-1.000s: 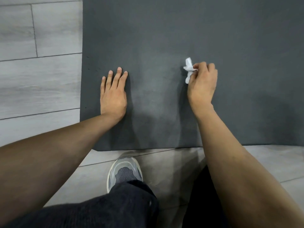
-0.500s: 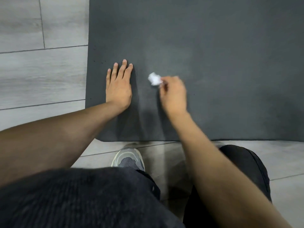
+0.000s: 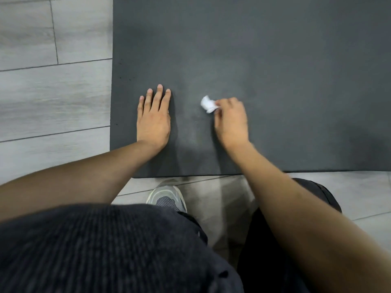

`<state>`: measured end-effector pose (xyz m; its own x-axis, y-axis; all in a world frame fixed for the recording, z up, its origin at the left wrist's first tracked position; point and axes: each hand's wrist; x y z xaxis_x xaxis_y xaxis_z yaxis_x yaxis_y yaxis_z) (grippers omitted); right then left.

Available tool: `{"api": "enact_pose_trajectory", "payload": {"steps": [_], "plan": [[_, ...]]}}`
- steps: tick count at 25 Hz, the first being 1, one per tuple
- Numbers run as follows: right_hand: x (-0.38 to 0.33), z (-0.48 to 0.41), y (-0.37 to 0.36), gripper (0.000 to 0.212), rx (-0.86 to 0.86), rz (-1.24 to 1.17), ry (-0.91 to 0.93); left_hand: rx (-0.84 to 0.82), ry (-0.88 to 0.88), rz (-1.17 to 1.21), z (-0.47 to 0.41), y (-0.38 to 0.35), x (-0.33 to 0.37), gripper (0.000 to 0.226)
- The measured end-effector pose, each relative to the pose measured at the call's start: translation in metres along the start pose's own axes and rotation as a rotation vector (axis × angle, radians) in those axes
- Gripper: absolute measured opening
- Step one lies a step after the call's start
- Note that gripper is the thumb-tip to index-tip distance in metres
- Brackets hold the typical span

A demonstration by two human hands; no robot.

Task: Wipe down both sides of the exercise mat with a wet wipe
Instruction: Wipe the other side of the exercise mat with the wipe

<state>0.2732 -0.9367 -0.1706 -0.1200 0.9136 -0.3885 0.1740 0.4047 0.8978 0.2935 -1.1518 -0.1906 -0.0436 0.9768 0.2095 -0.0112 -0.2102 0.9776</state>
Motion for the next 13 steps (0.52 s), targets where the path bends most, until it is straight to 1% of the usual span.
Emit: {"api": "enact_pose_trajectory", "payload": {"steps": [2,3,4,5,6,7,8,11,12,13], "plan": [[-0.046,0.048,-0.009,0.02,-0.129,-0.108,0.266,-0.001,0.031,0.011,-0.003,0.001,0.003,0.061],[-0.063,0.075,-0.011,0.019,-0.197,-0.127,0.415,-0.001,0.038,0.012,-0.003,0.002,0.003,0.06],[-0.071,0.092,-0.011,0.016,-0.237,-0.122,0.526,0.001,0.037,0.014,-0.002,0.002,0.003,0.06],[-0.067,0.096,-0.009,0.014,-0.253,-0.099,0.592,0.007,0.032,0.019,-0.002,0.002,0.003,0.059],[-0.054,0.089,-0.008,0.013,-0.227,-0.069,0.611,0.014,0.029,0.022,-0.001,0.002,0.002,0.058],[-0.036,0.078,-0.002,0.011,-0.163,-0.002,0.556,0.015,0.025,0.027,0.0,0.001,0.001,0.058],[-0.011,0.066,0.006,0.009,-0.099,0.066,0.446,0.016,0.025,0.034,0.0,0.0,0.002,0.059],[0.066,0.036,0.032,0.013,0.061,0.167,0.032,0.031,0.039,0.029,-0.001,-0.001,0.005,0.061],[0.073,0.035,0.035,0.014,0.082,0.173,-0.067,0.034,0.042,0.025,-0.001,-0.002,0.007,0.062],[0.065,0.039,0.032,0.017,0.11,0.17,-0.145,0.043,0.048,0.018,0.0,-0.003,0.009,0.063]]}}
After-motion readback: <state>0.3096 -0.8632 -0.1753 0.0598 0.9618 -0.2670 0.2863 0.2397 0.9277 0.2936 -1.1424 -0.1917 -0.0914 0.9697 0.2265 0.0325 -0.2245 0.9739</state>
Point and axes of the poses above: each hand's wrist, its own z-axis away from the middle knuckle, its own y-axis out of the back of the hand, x = y × z, and after that the axes turned 5 degrees about x, right-handed
